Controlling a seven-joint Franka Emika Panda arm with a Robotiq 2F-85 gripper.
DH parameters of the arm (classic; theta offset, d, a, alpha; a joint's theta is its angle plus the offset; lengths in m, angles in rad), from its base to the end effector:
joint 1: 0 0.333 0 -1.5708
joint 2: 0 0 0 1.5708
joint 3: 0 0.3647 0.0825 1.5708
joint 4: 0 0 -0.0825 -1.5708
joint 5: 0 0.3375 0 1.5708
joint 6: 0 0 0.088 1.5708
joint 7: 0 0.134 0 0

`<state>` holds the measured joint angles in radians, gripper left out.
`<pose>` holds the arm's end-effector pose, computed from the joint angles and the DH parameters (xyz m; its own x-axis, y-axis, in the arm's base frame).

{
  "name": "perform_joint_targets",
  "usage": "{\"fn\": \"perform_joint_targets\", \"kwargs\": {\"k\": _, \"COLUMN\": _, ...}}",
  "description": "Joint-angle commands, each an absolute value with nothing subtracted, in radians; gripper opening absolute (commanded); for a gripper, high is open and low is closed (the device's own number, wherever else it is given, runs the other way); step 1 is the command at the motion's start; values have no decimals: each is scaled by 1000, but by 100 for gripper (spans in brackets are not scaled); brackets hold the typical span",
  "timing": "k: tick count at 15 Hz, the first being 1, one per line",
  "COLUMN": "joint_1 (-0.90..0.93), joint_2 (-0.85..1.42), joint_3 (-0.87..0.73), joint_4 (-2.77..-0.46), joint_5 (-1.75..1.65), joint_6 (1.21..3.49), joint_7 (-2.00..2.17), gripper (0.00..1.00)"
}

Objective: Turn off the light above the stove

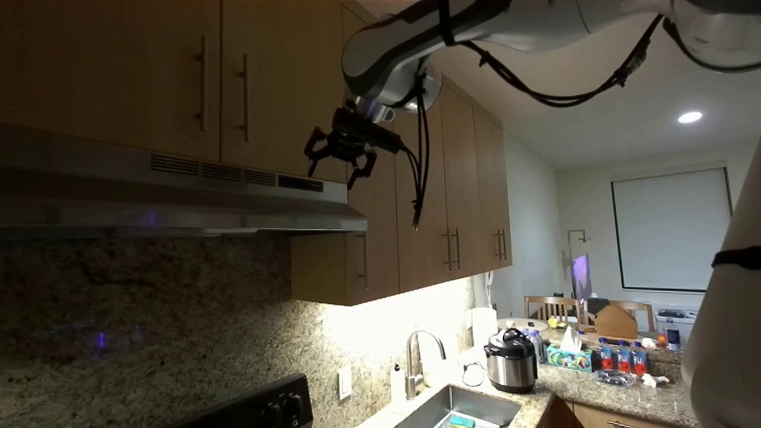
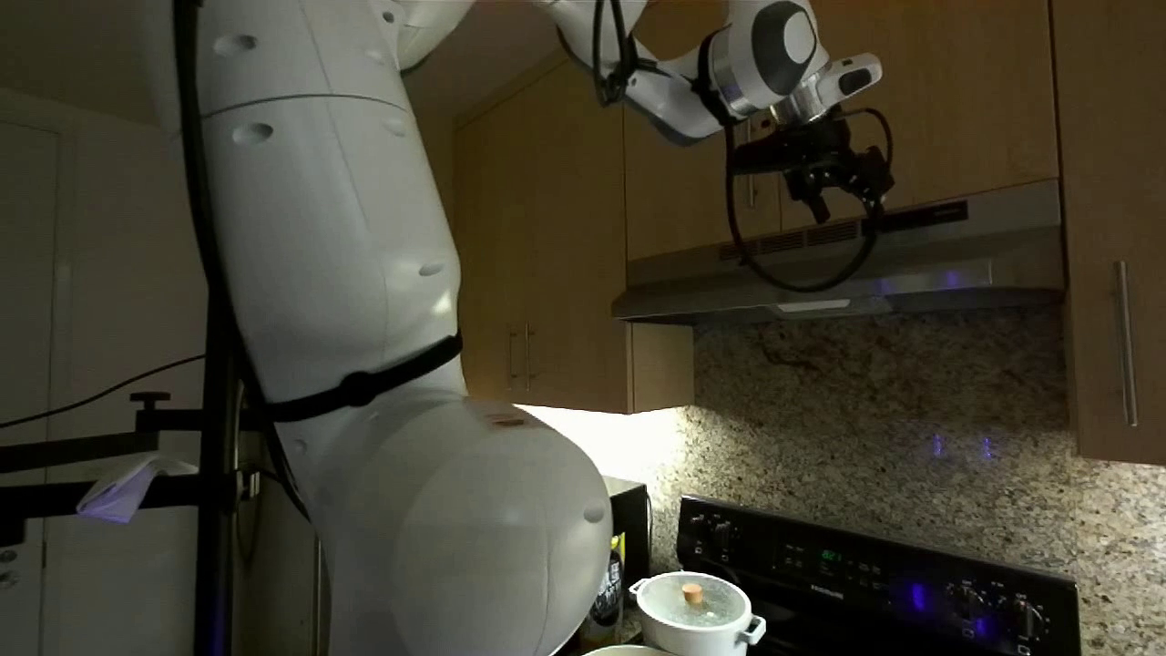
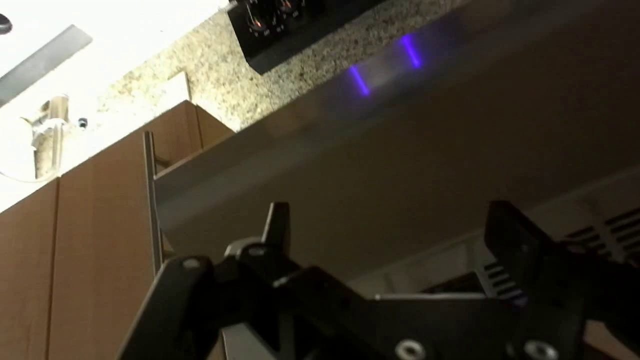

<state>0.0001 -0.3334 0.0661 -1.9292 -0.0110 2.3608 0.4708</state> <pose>0.4532 0.0369 0.7425 0.6693 -0.3920 0.6312 -0.2702 -0.9198 -0.2847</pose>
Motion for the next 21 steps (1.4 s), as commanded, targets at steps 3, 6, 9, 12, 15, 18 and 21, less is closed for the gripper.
{"fn": "perform_joint_targets", "kwargs": {"k": 3, "joint_1": -5, "joint_2": -517, "joint_3": 98, "joint_4": -2088, "joint_5": 16, "joint_6": 2081, "joint_7": 460, "gripper": 100}}
{"fn": "perform_joint_targets", "kwargs": {"k": 6, "joint_1": -16, "joint_2": -493, "joint_3": 110, "joint_4": -2054, "joint_5": 5, "joint_6": 2059, "joint_7": 464, "gripper": 100}}
{"fn": "perform_joint_targets", "kwargs": {"k": 9, "joint_1": -17, "joint_2": -515, "joint_3": 113, "joint_4": -2074, "joint_5": 5, "joint_6": 2045, "joint_7": 463, "gripper": 100}}
{"fn": "perform_joint_targets", "kwargs": {"k": 12, "joint_1": -8, "joint_2": -507, "joint_3": 101, "joint_4": -2067, "joint_5": 11, "joint_6": 2013, "joint_7": 427, "gripper": 100}}
{"fn": "perform_joint_targets", "kwargs": {"k": 15, "joint_1": 6, "joint_2": -519, "joint_3": 76, "joint_4": -2095, "joint_5": 21, "joint_6": 1930, "joint_7": 347, "gripper": 100}}
{"fn": "perform_joint_targets", "kwargs": {"k": 18, "joint_1": 8, "joint_2": -524, "joint_3": 54, "joint_4": -2126, "joint_5": 11, "joint_6": 1855, "joint_7": 250, "gripper": 100}}
{"fn": "perform_joint_targets", "kwargs": {"k": 21, "joint_1": -5, "joint_2": -531, "joint_3": 26, "joint_4": -2172, "joint_5": -6, "joint_6": 1847, "joint_7": 175, "gripper": 100}}
